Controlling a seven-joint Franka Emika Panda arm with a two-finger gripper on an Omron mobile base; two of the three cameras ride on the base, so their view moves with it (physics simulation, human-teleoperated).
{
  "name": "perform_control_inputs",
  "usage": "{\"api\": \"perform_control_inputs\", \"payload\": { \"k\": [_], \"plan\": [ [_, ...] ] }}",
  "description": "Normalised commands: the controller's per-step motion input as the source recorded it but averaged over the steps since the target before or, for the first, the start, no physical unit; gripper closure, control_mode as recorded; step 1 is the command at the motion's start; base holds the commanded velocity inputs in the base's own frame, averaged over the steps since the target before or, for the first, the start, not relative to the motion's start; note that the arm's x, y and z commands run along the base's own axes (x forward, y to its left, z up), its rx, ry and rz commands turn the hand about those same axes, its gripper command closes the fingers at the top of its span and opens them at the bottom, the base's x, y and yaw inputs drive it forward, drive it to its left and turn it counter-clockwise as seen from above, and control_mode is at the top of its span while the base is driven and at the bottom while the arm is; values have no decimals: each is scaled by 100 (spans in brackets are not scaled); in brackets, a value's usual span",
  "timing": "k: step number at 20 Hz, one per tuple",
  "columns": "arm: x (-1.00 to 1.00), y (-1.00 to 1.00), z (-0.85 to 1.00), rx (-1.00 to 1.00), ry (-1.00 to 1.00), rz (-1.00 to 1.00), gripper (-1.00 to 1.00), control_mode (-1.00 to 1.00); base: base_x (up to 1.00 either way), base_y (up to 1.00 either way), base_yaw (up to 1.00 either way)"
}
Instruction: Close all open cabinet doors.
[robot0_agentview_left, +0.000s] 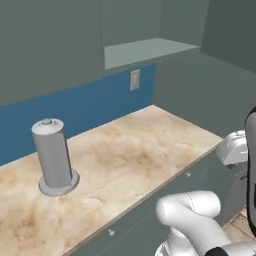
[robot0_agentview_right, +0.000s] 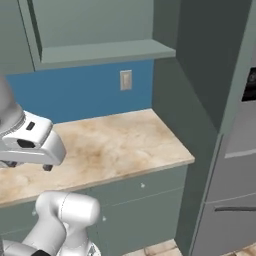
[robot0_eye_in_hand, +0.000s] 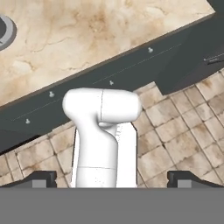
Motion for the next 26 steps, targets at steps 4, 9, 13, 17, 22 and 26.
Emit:
{"api": "perform_control_inputs", "payload": {
  "k": [4, 9, 13, 17, 22, 26],
  "plan": [
    [0, 0, 0, 0, 0, 0, -100, 100, 0, -4, -38],
    [0, 0, 0, 0, 0, 0, -100, 100, 0, -16, -34],
    [0, 0, 0, 0, 0, 0, -100, 100, 19, -16, -21],
    [0, 0, 0, 0, 0, 0, -100, 100, 49, -32, -2],
    [0, 0, 0, 0, 0, 0, -100, 100, 52, -38, 0],
    [0, 0, 0, 0, 0, 0, -100, 100, 21, -17, 0]
  ]
}}
